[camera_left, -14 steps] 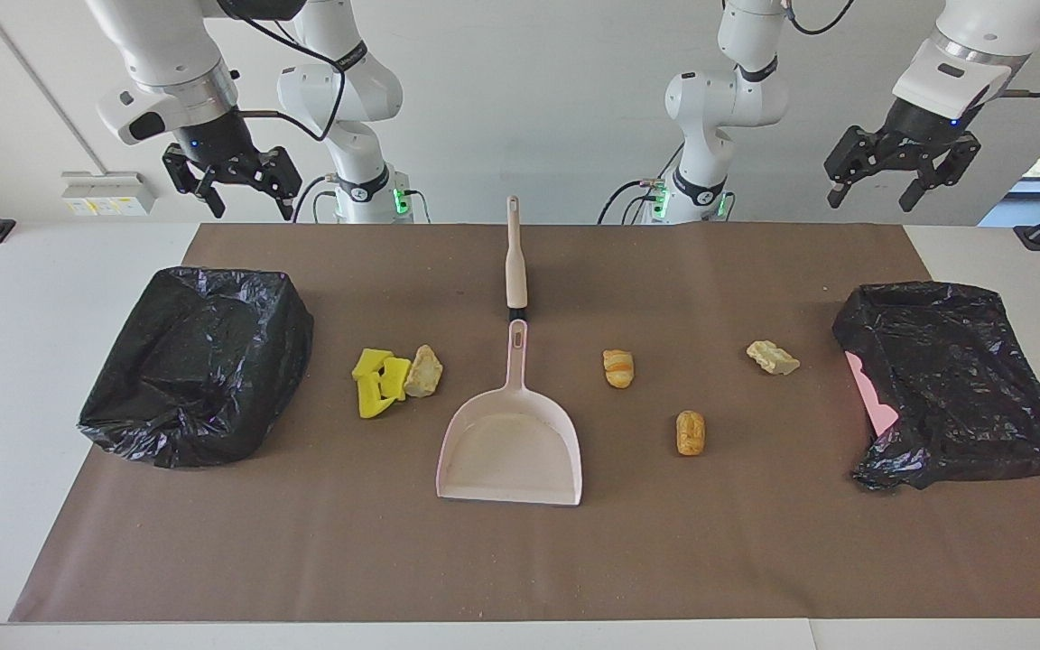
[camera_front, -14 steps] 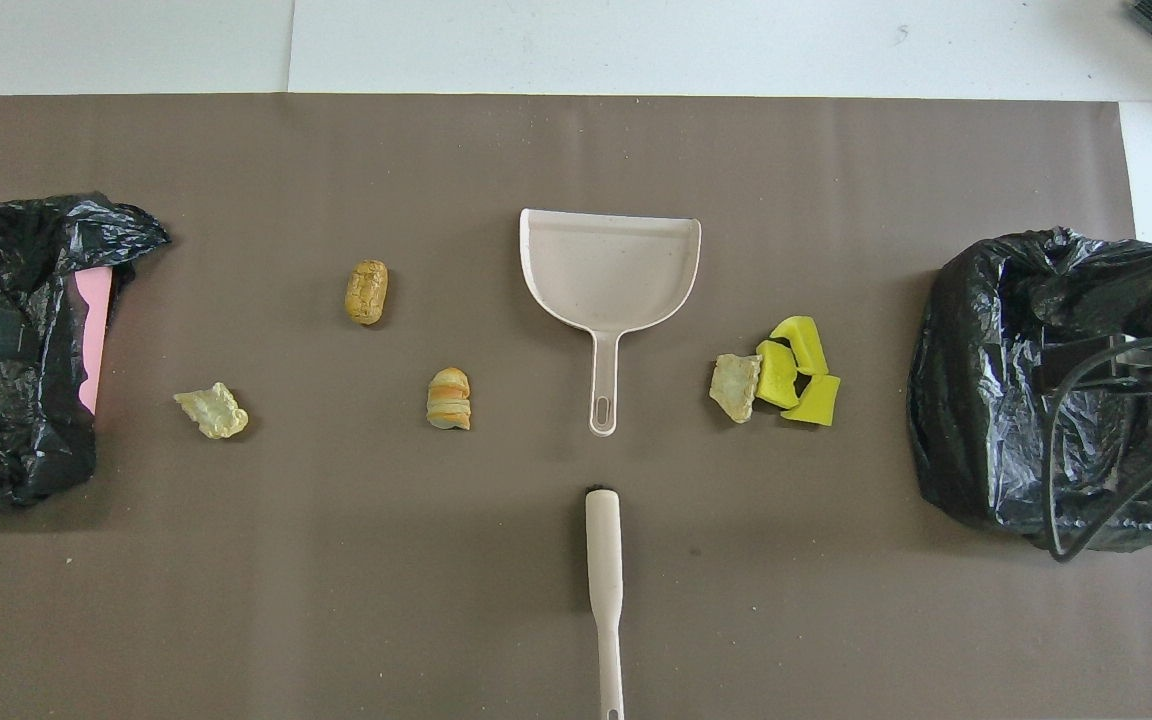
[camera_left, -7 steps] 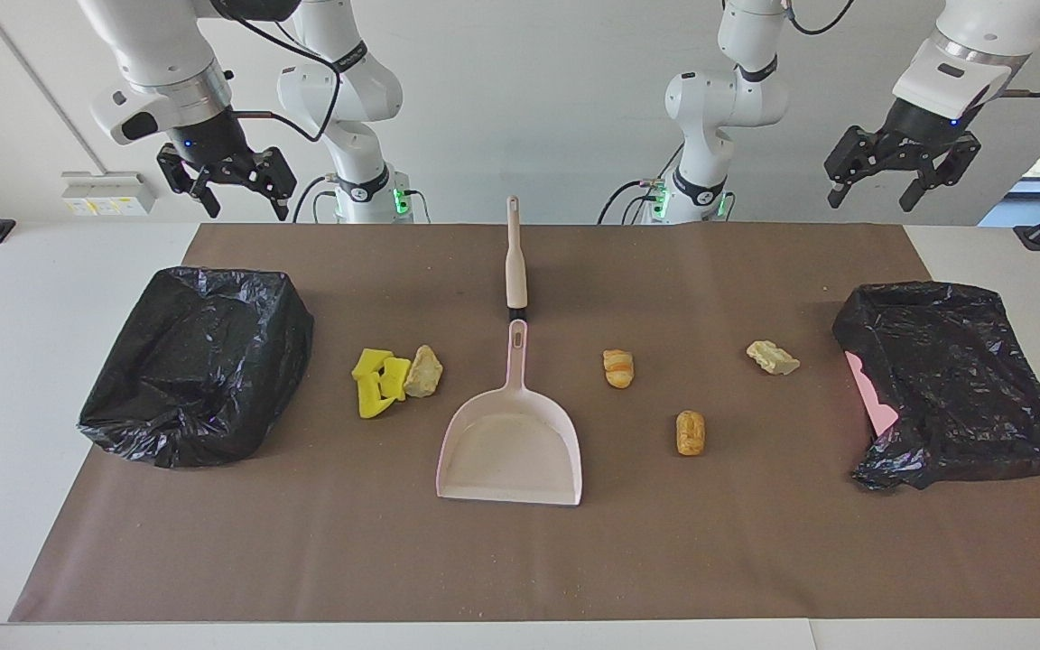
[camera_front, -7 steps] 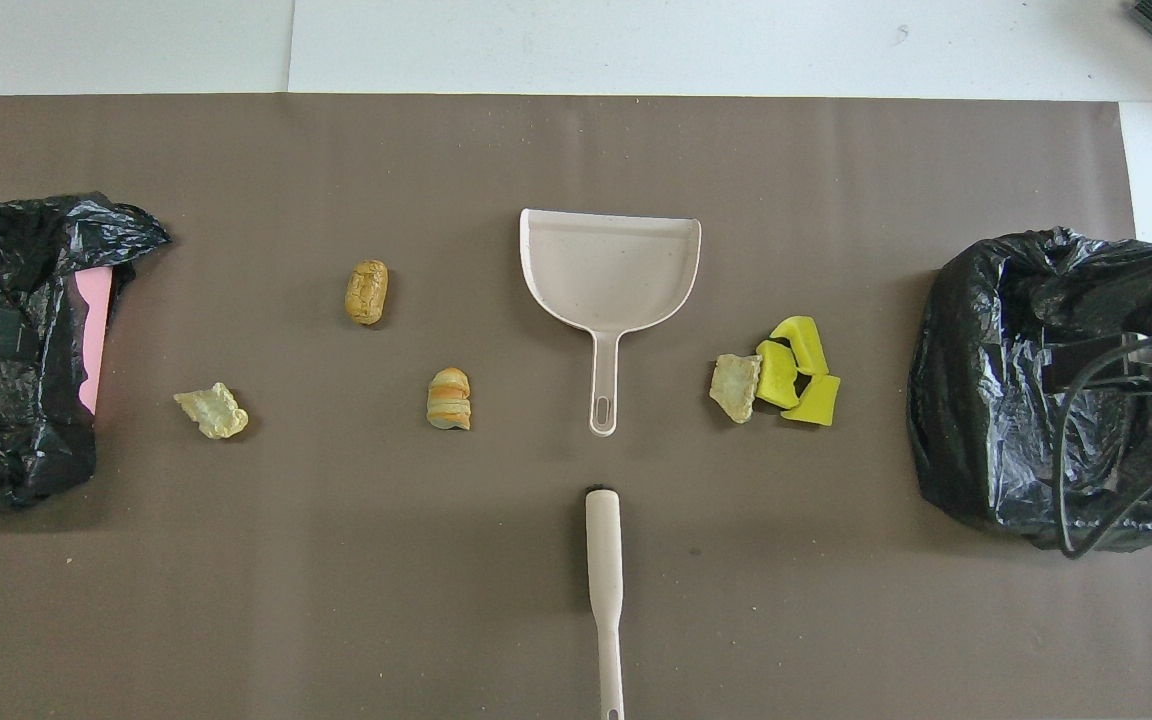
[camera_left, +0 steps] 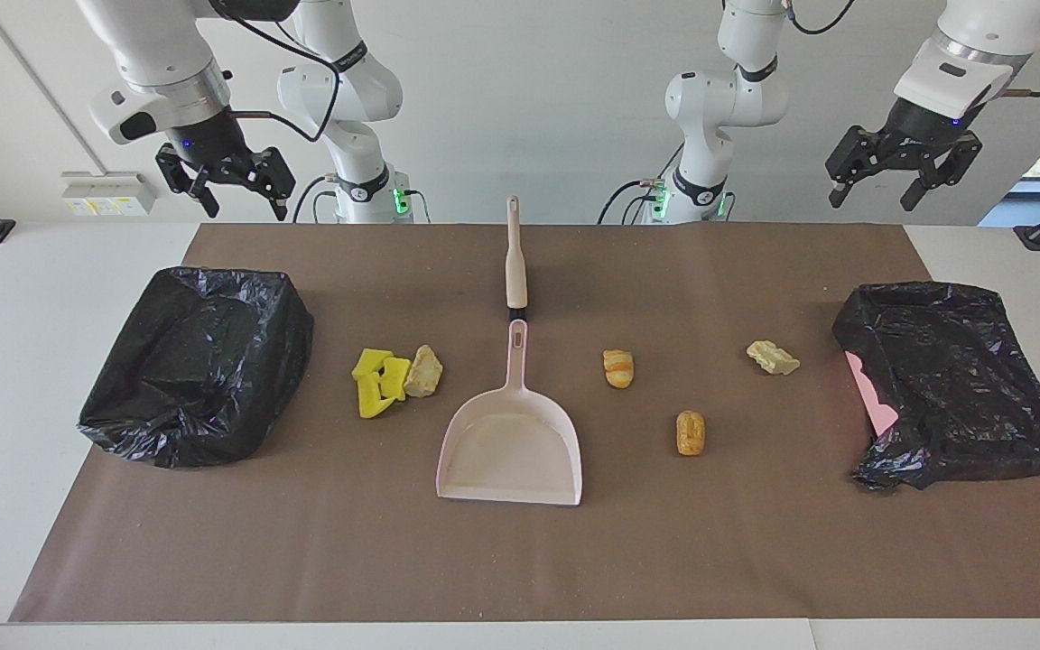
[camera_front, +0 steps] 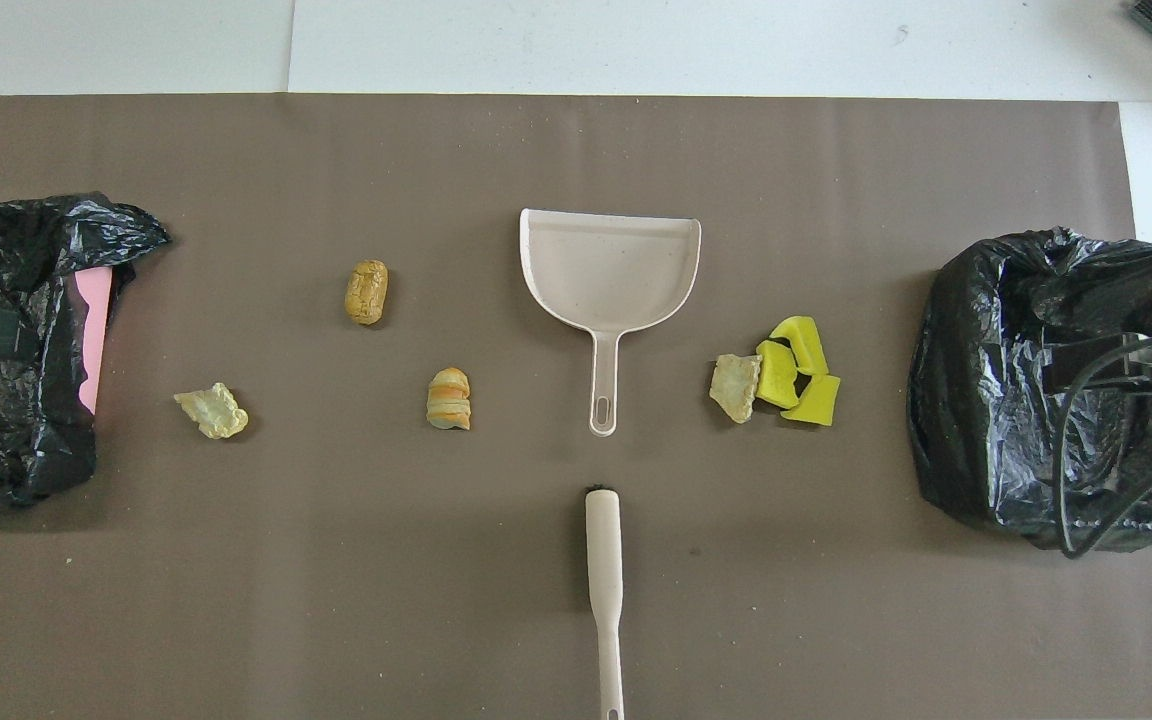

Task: Sweep and dump trash in bin

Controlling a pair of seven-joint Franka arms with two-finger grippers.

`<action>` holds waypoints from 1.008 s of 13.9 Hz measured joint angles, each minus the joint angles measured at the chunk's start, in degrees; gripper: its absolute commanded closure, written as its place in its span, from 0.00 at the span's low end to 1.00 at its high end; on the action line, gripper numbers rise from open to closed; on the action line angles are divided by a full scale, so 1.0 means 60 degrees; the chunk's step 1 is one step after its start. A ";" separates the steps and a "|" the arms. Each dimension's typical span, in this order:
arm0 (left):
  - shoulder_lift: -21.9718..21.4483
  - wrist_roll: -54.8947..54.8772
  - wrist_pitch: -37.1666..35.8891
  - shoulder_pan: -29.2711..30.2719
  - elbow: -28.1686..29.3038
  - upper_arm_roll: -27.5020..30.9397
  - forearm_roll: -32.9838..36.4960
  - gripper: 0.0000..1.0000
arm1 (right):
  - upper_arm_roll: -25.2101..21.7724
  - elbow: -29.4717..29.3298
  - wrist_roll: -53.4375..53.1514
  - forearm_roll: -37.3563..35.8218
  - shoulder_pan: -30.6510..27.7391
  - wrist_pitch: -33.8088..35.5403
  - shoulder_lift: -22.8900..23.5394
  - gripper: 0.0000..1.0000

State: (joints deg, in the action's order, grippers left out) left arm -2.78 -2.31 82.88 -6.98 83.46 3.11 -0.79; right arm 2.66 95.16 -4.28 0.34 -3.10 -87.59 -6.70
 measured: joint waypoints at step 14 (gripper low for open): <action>-0.0044 0.0001 -0.0005 -0.0052 0.0073 -0.0323 -0.0029 0.00 | 0.0000 0.0117 0.0000 0.0000 -0.0002 0.0000 -0.0044 0.00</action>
State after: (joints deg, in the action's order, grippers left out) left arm -3.05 -2.30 82.85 -7.29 83.90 1.17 -0.97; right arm 2.66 95.86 -4.28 0.34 -3.11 -87.59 -6.96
